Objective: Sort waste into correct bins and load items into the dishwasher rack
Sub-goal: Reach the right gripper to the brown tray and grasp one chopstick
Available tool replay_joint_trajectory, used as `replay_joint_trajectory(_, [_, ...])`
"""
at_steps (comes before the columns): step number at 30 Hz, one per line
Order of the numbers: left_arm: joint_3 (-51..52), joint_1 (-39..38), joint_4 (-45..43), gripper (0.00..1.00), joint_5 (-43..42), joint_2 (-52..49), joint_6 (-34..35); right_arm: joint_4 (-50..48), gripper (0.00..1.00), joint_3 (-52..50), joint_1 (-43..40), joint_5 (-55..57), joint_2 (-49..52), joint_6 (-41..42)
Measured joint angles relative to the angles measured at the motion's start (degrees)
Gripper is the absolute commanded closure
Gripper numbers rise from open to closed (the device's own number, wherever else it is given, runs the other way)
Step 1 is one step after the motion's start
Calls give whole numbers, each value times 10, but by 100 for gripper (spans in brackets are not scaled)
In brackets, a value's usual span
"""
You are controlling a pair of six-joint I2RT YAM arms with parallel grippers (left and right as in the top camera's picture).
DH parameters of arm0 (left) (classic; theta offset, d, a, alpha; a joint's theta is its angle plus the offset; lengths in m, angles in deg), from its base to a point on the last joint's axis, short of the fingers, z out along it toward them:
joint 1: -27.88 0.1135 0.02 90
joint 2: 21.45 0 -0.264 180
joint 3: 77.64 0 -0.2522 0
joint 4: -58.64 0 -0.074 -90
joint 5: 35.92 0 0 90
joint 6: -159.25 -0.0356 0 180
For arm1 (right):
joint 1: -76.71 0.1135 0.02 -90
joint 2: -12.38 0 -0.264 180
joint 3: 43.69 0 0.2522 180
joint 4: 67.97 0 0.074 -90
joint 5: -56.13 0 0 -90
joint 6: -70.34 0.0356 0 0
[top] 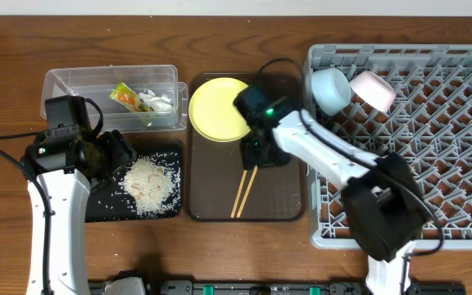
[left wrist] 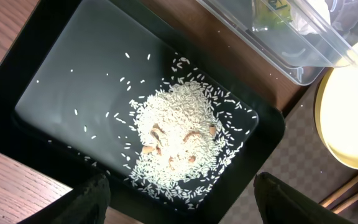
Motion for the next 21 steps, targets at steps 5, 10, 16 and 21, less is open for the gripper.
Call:
replay_joint_trajectory(5, [0, 0, 0, 23, 0, 0, 0, -1, 47, 0, 17, 2, 27, 33])
replay_joint_trajectory(10, [0, 0, 0, 23, 0, 0, 0, -2, 48, -4, 18, 13, 34, 56])
replay_joint_trajectory(16, [0, 0, 0, 23, 0, 0, 0, -2, 61, -11, 18, 24, 34, 68])
replay_joint_trajectory(21, [0, 0, 0, 23, 0, 0, 0, -11, 78, -22, 18, 28, 34, 73])
